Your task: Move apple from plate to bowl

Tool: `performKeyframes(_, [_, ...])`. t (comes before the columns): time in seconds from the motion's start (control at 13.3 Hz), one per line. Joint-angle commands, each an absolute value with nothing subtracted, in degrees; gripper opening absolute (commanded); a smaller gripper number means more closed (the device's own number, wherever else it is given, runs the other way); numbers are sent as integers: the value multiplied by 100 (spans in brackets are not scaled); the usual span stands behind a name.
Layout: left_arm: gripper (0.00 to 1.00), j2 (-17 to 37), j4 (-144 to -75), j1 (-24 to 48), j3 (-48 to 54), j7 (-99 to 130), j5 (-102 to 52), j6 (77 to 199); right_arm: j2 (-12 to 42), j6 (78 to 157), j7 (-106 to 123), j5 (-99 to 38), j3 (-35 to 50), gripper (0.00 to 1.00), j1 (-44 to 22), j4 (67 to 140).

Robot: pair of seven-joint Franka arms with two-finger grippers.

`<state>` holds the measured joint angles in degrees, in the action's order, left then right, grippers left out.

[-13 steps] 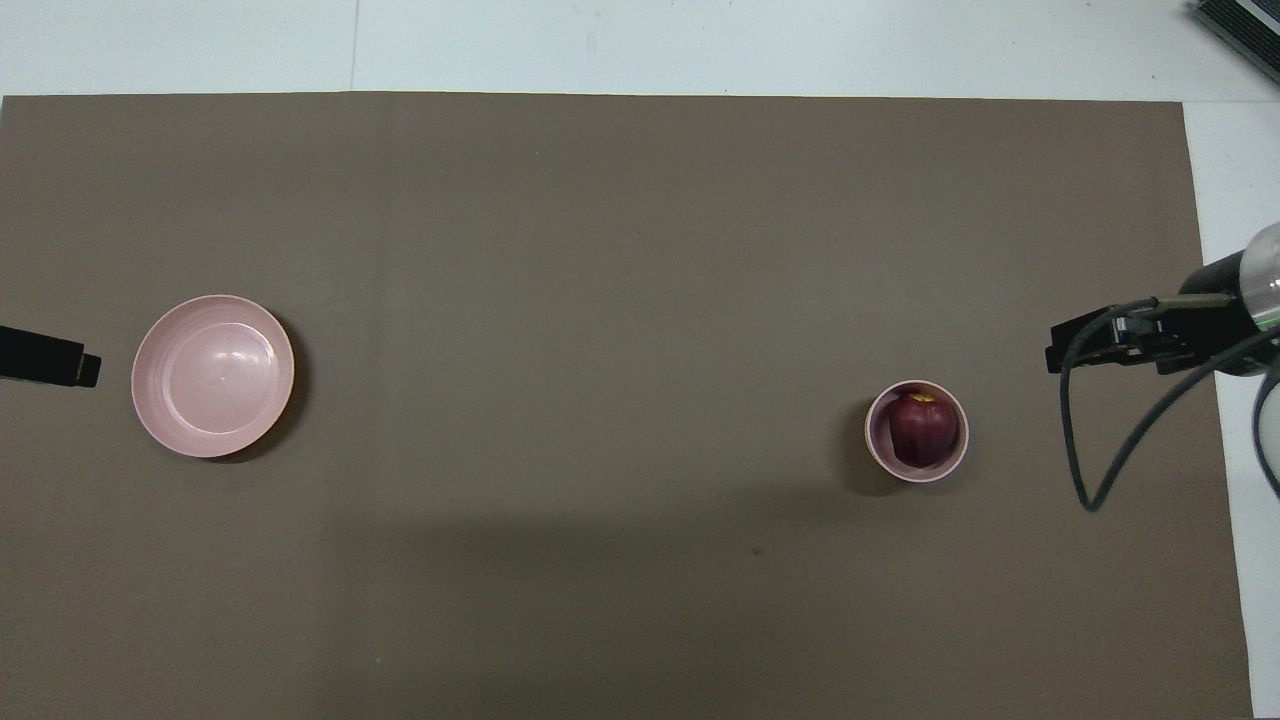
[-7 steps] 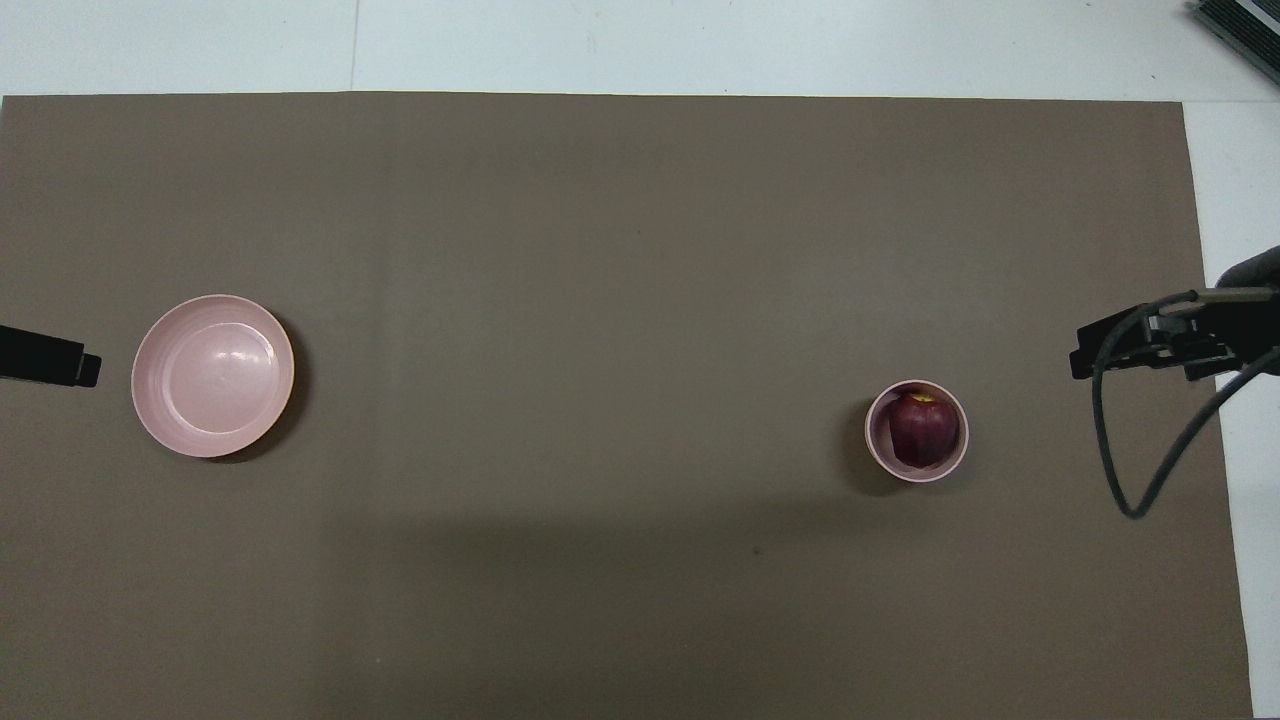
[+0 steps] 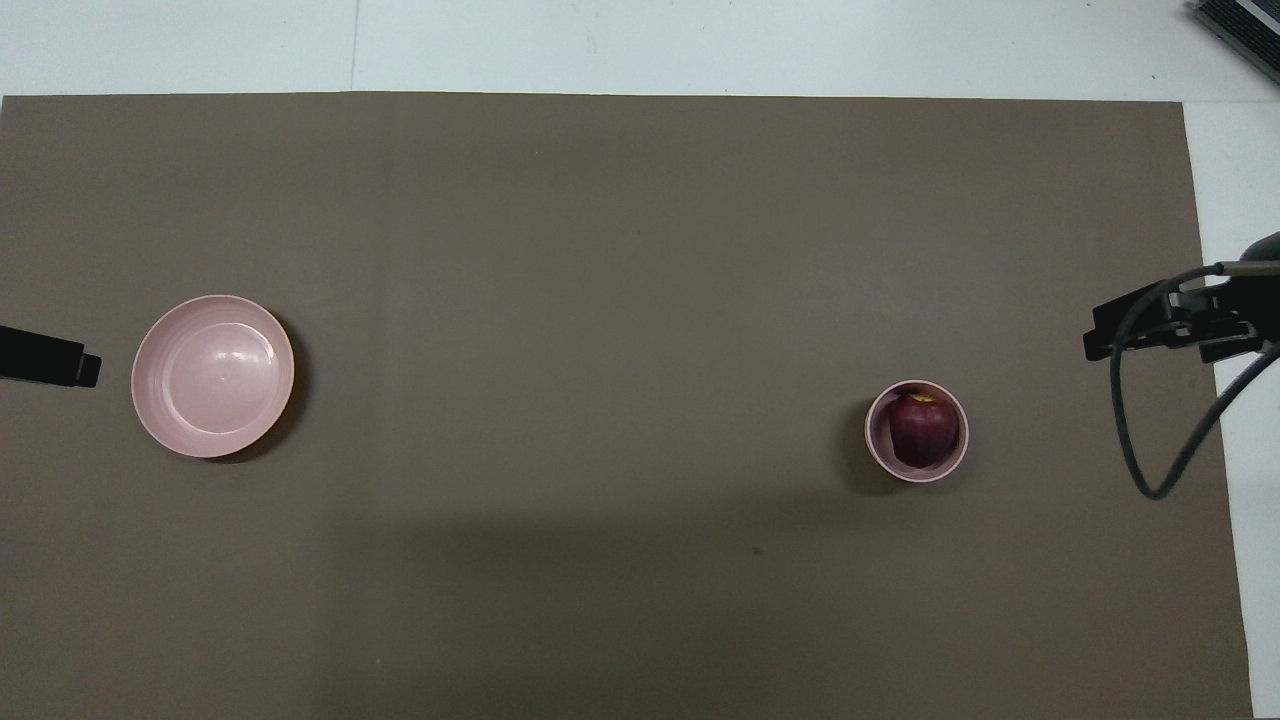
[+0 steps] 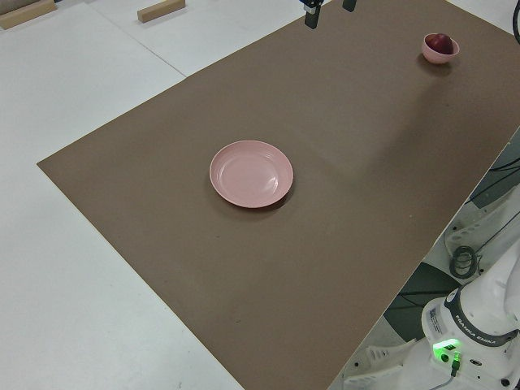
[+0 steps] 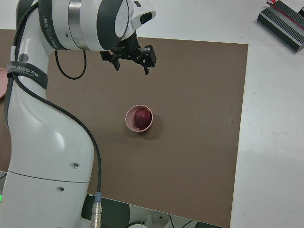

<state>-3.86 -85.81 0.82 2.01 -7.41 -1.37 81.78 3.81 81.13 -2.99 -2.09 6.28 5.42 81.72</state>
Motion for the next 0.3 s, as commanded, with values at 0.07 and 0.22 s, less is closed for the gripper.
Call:
performKeyframes(0.07, [100,-518,-8727,35,229,-826,-35,8191,404,8077,-413,-273,659,100,571,8095])
performKeyframes(0.22, [100,-518,-8727,35,220,-774,-35,8191,404,8077,-404,-264,659,100,580,8095])
